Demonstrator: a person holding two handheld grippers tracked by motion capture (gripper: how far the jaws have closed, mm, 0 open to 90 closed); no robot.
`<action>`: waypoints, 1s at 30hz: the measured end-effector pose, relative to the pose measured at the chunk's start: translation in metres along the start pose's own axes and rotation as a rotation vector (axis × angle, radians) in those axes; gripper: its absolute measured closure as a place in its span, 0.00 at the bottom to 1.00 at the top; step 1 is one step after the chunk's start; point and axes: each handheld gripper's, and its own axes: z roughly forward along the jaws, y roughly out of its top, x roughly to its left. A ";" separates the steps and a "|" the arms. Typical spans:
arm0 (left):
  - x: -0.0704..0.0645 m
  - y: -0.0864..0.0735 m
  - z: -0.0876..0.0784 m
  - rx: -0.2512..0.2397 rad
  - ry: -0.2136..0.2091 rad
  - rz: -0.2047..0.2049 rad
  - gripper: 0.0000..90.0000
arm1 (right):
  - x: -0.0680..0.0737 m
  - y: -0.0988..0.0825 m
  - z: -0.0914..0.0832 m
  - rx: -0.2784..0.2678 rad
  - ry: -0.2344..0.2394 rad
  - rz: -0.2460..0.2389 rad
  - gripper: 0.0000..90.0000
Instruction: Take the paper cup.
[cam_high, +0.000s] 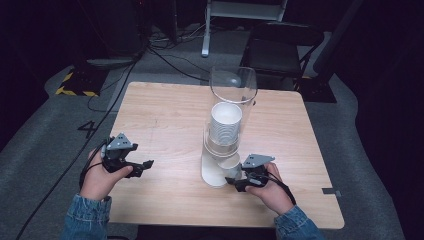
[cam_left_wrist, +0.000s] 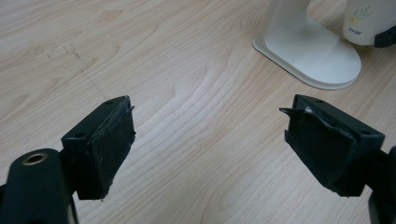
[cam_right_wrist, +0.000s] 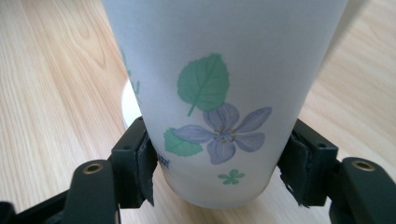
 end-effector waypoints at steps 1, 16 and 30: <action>0.000 0.000 0.000 0.002 0.002 0.006 0.17 | -0.001 -0.002 -0.002 0.006 -0.006 -0.003 0.40; 0.003 0.000 0.006 0.009 0.005 -0.003 0.17 | -0.029 -0.006 -0.041 -0.051 -0.103 0.062 0.40; 0.005 -0.009 0.007 0.018 0.024 -0.032 0.17 | -0.068 -0.006 -0.071 -0.208 -0.269 0.202 0.39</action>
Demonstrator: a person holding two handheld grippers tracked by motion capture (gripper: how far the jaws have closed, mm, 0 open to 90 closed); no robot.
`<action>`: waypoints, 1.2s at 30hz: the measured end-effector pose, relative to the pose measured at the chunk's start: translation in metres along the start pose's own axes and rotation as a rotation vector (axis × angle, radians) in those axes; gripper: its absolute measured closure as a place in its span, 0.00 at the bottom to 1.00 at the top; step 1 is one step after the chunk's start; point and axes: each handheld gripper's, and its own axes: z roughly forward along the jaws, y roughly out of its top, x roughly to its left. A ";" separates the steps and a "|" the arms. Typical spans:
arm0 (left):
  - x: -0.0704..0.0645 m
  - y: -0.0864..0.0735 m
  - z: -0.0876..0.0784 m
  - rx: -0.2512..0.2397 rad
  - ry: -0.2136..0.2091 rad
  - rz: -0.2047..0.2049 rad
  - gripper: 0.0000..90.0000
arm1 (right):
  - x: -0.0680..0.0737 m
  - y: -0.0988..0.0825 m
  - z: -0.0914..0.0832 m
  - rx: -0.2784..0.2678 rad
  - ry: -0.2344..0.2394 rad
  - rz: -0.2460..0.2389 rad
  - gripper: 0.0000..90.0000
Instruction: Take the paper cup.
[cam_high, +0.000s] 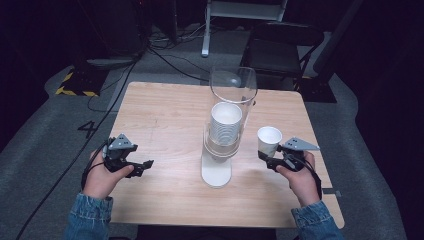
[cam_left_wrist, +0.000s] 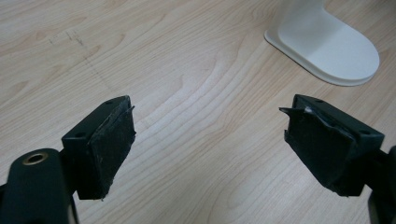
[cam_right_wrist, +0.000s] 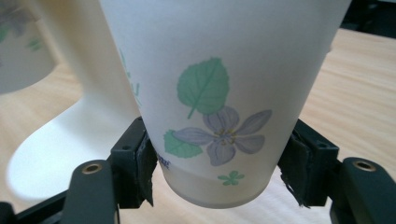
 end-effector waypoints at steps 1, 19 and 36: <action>0.000 -0.001 0.000 -0.003 0.004 -0.007 0.17 | -0.003 0.001 0.000 -0.009 -0.011 0.010 0.39; 0.005 -0.016 -0.003 0.013 0.040 -0.044 0.18 | -0.044 -0.004 0.032 -0.050 -0.197 0.119 0.39; 0.005 -0.014 -0.002 0.007 0.040 -0.038 0.18 | -0.049 -0.021 0.057 0.078 -0.219 0.129 0.38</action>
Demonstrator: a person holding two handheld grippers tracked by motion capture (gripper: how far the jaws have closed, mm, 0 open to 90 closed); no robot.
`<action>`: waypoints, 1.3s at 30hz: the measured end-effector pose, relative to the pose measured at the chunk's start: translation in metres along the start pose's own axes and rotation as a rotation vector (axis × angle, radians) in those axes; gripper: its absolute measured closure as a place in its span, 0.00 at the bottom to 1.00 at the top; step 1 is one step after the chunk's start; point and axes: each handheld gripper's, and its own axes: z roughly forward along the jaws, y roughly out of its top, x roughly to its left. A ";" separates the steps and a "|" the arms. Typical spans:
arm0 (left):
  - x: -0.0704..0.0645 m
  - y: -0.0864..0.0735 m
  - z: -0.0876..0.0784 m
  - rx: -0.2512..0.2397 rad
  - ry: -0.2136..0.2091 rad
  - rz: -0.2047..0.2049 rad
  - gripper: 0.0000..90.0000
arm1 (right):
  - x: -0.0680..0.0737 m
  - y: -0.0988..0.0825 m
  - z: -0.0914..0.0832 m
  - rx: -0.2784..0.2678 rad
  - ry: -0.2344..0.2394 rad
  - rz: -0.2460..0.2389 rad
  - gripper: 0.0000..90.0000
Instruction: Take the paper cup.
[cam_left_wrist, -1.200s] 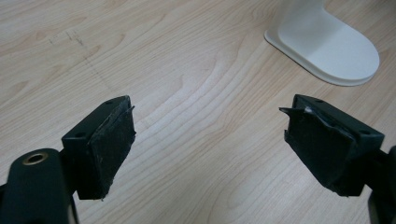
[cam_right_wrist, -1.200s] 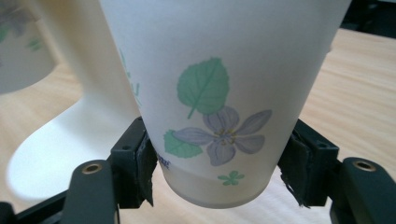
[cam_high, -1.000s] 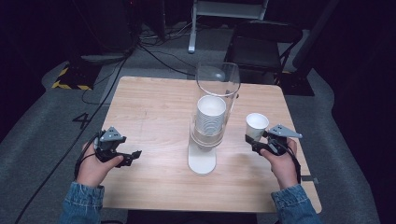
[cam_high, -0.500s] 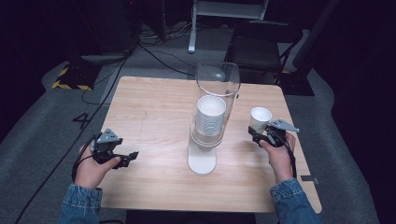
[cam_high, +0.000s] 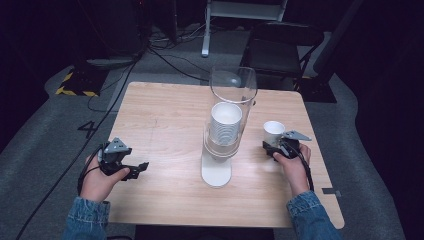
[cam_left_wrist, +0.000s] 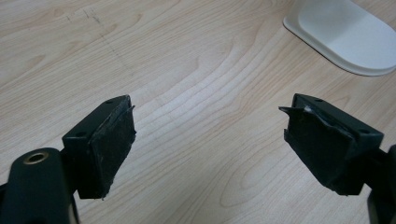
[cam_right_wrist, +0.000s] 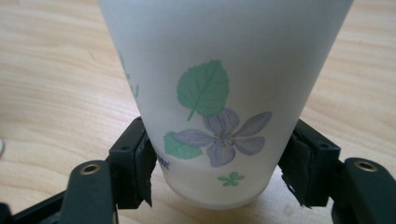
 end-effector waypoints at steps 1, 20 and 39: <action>0.000 0.000 0.000 -0.001 -0.001 -0.005 0.18 | 0.000 -0.001 0.001 0.014 0.001 0.000 0.38; 0.000 0.001 0.001 0.005 -0.005 0.006 0.18 | 0.001 -0.010 0.008 0.113 0.020 -0.013 0.38; -0.001 0.002 0.003 0.009 -0.016 0.006 0.17 | 0.000 -0.010 -0.001 0.092 0.020 -0.003 0.18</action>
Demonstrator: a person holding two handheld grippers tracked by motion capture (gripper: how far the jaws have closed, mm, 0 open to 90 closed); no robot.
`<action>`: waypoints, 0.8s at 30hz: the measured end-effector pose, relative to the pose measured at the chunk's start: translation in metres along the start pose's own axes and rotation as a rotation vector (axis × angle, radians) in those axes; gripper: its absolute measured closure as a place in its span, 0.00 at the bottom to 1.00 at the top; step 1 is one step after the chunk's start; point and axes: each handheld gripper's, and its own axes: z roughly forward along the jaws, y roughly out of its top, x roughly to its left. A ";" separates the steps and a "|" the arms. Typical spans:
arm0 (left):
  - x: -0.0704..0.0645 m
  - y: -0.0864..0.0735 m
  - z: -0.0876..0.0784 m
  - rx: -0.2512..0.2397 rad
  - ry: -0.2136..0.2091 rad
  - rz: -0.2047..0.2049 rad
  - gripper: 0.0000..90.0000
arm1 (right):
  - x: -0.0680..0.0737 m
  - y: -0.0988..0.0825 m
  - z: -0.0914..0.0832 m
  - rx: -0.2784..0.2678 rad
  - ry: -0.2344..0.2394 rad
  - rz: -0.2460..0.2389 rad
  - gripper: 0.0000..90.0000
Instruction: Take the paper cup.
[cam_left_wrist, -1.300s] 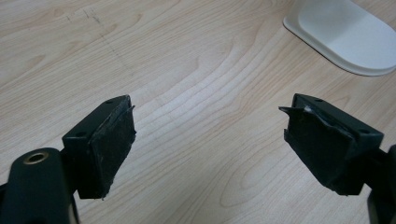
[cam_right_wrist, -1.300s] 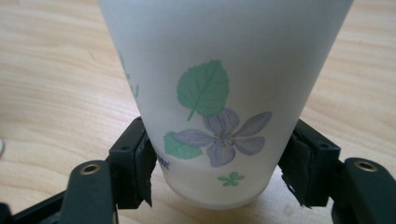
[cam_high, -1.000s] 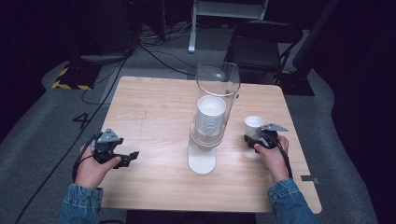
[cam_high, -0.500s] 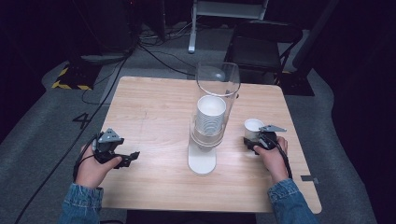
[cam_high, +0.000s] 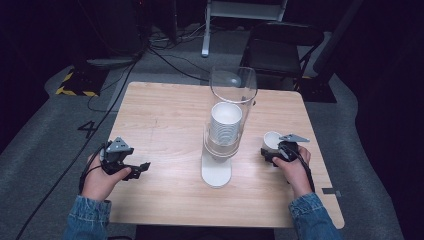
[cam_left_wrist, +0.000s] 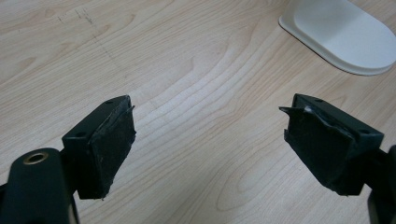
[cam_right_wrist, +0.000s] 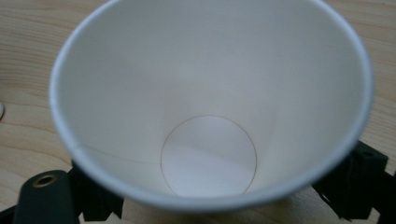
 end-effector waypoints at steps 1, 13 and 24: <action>0.000 0.000 0.000 0.000 -0.001 -0.006 0.17 | 0.000 0.000 -0.001 0.000 0.000 0.002 0.18; -0.005 0.001 -0.001 -0.002 -0.007 0.021 0.17 | -0.005 -0.002 -0.051 -0.053 0.022 -0.011 0.18; -0.016 -0.002 -0.008 -0.023 -0.018 0.063 0.18 | 0.011 -0.006 -0.095 -0.089 0.135 -0.068 0.18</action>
